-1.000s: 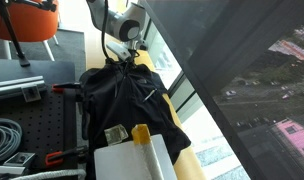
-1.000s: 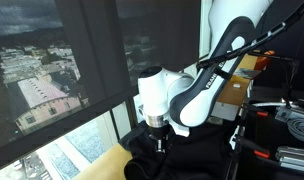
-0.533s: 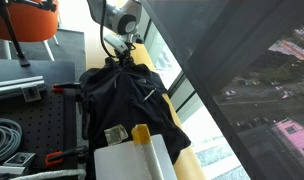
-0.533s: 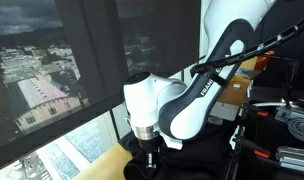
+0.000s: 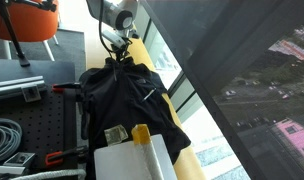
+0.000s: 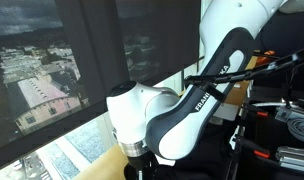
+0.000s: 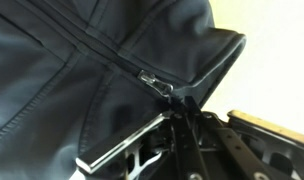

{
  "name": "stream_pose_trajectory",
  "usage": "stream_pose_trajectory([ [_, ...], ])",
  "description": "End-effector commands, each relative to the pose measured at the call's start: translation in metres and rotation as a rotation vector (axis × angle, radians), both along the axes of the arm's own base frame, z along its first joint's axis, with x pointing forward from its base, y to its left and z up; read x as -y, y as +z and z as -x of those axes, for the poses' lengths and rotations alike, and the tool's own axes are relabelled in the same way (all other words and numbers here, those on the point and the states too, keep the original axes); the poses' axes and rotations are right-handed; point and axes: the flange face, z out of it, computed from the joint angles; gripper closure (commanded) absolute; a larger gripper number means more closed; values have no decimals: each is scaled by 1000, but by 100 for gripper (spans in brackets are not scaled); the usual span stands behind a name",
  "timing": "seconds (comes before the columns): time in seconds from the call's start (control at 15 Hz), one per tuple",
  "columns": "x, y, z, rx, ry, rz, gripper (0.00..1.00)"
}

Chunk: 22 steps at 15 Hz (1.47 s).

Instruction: Close the zipper on the black jacket.

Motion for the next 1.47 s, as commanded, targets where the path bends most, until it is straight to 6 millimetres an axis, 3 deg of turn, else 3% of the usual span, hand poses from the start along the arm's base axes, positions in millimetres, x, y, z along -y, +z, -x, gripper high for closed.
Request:
stream_pose_trajectory([
  [0.0,-26,1,-3,-17,23,-31,98],
  [0.8,-45,0,-8,-11,58,-13,98],
  [0.87,-44,0,-8,-8,56,-10,68],
  [0.93,-42,1,-8,-5,56,-6,67],
  [1.13,-36,17,-10,12,45,-9,47],
  [1.4,-3,62,-16,43,-18,-11,17],
])
